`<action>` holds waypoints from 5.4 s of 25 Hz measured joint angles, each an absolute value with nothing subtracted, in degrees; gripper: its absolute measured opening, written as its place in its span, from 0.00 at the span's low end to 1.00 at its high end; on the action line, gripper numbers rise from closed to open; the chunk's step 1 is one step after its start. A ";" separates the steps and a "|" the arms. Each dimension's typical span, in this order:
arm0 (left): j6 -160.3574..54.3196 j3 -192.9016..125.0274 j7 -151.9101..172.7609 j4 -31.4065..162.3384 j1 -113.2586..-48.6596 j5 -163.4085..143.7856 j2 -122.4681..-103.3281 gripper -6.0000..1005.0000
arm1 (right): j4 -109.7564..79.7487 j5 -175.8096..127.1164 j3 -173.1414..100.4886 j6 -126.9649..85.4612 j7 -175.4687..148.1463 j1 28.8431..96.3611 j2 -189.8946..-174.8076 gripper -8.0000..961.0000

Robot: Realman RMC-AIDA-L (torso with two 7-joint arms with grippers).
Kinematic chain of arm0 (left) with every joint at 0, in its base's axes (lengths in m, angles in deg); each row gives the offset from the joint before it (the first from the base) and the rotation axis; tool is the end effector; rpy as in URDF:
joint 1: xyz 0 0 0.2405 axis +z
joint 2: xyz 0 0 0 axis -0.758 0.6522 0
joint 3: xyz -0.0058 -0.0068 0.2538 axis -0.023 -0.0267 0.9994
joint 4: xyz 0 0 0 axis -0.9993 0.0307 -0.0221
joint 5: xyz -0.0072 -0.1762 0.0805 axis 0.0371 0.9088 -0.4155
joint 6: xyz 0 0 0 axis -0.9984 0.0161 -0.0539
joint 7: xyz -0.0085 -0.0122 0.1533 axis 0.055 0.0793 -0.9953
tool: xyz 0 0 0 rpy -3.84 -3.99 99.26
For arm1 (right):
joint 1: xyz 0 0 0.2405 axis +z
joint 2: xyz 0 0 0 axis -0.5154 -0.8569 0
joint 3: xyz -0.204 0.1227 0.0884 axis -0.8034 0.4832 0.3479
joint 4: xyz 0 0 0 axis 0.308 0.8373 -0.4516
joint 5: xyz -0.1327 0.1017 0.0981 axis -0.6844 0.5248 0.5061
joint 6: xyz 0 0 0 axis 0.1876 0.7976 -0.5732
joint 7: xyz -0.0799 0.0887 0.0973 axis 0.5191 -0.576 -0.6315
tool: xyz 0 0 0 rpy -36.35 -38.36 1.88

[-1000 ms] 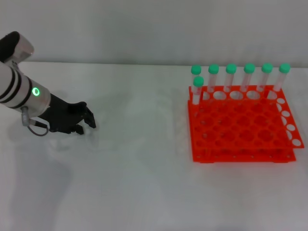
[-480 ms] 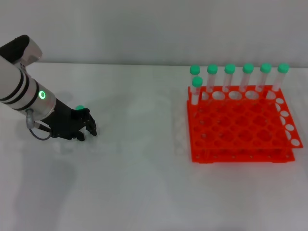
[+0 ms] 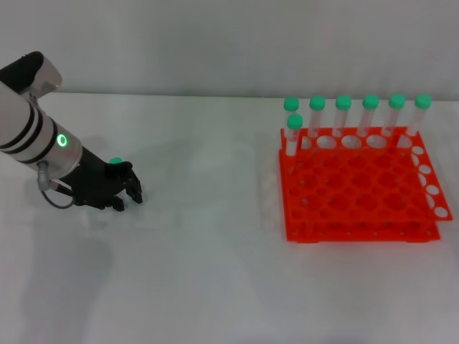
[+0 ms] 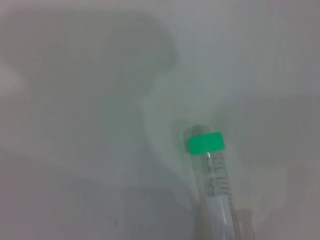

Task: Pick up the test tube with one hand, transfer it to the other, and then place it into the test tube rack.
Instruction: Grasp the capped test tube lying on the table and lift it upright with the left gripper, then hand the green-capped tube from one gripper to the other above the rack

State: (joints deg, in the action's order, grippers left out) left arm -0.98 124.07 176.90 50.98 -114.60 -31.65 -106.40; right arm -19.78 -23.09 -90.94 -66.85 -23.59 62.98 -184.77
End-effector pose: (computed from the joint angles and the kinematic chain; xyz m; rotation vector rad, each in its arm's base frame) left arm -0.2580 0.4252 0.0054 -1.6990 -2.0181 0.1279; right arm 0.3327 0.3911 0.0666 -1.4804 0.5322 0.5605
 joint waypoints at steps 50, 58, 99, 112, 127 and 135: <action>-1.65 124.12 182.29 50.16 -113.27 -30.49 -105.65 0.37 | -19.87 -23.09 -90.79 -66.94 -23.59 62.98 -184.78 0.89; -2.44 124.12 182.08 50.46 -113.14 -30.30 -105.48 0.37 | -19.87 -23.09 -90.61 -66.94 -23.59 63.02 -184.78 0.89; -7.06 124.07 137.93 48.64 -109.45 9.00 -108.70 0.21 | -19.87 -22.90 -90.50 -66.94 -27.16 62.37 -184.57 0.89; 5.75 124.07 101.76 47.83 -96.03 50.37 -114.13 0.21 | -21.31 -23.43 -91.13 -68.14 -34.89 58.67 -184.65 0.89; 21.51 123.99 56.15 58.57 -85.53 59.62 -117.04 0.21 | -24.93 -23.72 -101.32 -74.47 -48.70 56.43 -182.44 0.89; 16.14 124.07 43.75 67.03 -86.68 54.82 -117.21 0.21 | -27.32 -29.40 -111.06 -85.58 -62.44 55.34 -175.79 0.89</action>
State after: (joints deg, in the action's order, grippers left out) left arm 16.14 124.07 43.75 67.03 -86.68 54.82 -117.21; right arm -27.32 -29.40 -111.06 -85.58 -62.44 55.34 -175.79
